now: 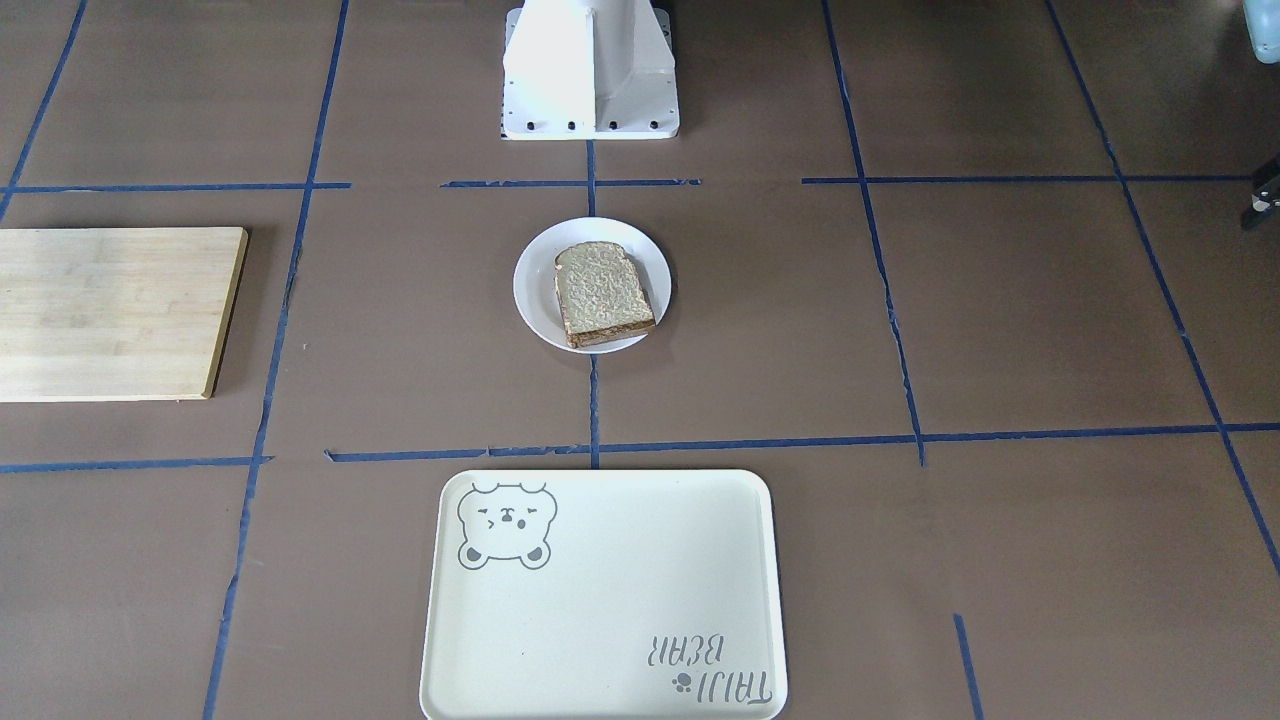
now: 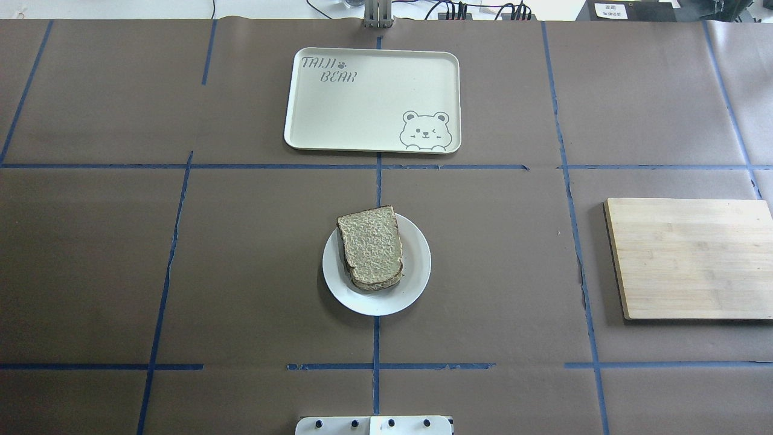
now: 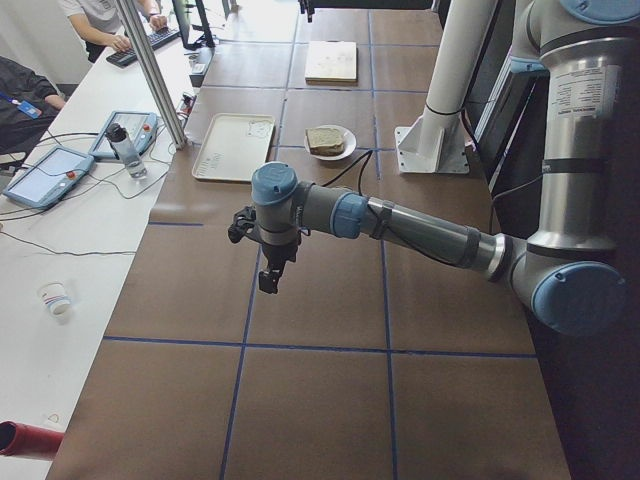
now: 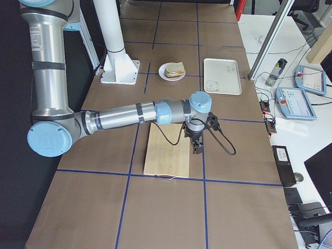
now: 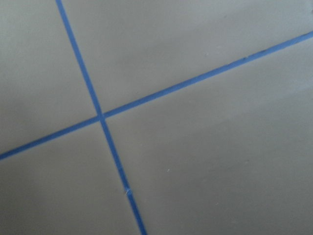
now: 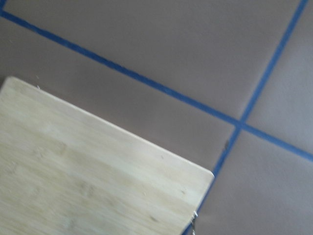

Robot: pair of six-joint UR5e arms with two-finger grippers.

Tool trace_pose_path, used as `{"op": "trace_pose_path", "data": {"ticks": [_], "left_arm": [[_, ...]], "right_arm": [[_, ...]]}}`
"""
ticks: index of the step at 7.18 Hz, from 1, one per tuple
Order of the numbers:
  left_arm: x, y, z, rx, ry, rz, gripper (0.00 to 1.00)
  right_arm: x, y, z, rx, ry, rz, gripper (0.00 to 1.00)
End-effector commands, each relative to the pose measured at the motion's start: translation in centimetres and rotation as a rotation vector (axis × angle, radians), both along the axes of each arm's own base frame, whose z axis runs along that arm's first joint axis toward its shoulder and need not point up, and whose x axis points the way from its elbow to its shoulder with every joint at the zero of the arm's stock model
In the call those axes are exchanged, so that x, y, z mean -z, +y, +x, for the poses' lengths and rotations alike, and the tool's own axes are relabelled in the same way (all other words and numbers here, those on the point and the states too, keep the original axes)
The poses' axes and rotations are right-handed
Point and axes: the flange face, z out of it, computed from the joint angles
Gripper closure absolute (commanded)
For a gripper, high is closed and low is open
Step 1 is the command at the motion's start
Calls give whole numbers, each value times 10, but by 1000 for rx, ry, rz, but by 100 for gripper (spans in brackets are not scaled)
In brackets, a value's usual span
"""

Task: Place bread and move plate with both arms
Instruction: 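Bring the left gripper to the plate rim nearest it and grip it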

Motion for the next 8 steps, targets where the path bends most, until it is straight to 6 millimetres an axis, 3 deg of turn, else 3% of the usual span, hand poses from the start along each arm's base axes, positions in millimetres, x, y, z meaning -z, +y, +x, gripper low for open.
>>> {"op": "trace_pose_path", "data": {"ticks": [1,2,4,5,6,8], "left_arm": [[19,-2,18,12,96,55,0],[41,3,57,40,135,12,0],[79,37,191,46,249,-100,0],[97,64,251,96,305,-145,0],[120,88,301,139,380,-188,0],[152,137,377,249,534,-231,0]], "right_arm": [[-56,68,56,-69,3,-106,0],[-56,70,55,-72,-3,-110,0],[-56,70,54,-72,-6,-111,0],[-56,70,54,-70,-6,-109,0],[-56,70,54,-70,-6,-108,0],[-56,70,54,-70,-6,-108,0]]}}
